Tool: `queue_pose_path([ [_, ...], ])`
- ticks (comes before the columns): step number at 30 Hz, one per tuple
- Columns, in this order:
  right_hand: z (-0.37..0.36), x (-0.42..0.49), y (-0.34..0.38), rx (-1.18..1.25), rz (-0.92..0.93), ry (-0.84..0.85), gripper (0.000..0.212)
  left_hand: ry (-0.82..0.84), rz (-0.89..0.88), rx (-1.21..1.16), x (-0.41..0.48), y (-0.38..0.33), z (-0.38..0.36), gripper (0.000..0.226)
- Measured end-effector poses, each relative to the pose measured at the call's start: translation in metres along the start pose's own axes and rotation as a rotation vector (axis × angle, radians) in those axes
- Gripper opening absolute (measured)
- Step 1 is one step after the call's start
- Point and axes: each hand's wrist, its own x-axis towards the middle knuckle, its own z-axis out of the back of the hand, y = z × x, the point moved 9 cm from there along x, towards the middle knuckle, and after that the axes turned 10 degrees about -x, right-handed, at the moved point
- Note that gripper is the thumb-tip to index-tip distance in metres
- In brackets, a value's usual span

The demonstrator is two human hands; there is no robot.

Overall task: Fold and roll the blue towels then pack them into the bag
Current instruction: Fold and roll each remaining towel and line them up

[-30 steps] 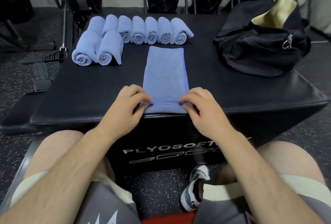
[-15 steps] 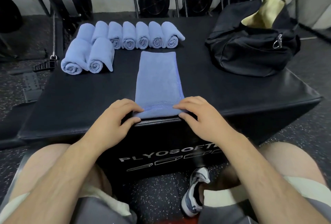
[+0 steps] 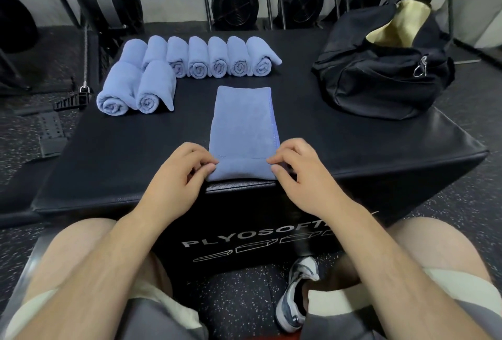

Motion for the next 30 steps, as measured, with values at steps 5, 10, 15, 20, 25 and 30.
queue_pose_path([
  [5, 0.009, 0.001, 0.010, -0.117, 0.134, -0.114, 0.011, 0.097, -0.027, 0.061, -0.001, 0.006, -0.005, 0.022],
  [10, 0.001, -0.002, 0.002, -0.096, 0.109, 0.042, 0.038, 0.161, -0.022, 0.101, -0.001, 0.013, -0.008, 0.034],
  [15, 0.006, 0.001, -0.002, -0.043, 0.010, 0.034, 0.031, 0.146, -0.039, 0.107, 0.002, 0.005, -0.010, 0.025],
  [20, 0.005, -0.004, -0.008, 0.110, -0.135, 0.135, 0.020, 0.104, 0.122, -0.082, -0.006, 0.009, -0.005, 0.022],
  [25, 0.002, 0.005, -0.007, 0.009, -0.119, 0.010, 0.016, -0.010, 0.067, -0.057, 0.007, 0.007, -0.003, 0.010],
  [30, 0.011, 0.006, 0.007, -0.095, 0.062, -0.137, 0.015, -0.109, -0.075, -0.004, 0.018, -0.004, -0.004, 0.007],
])
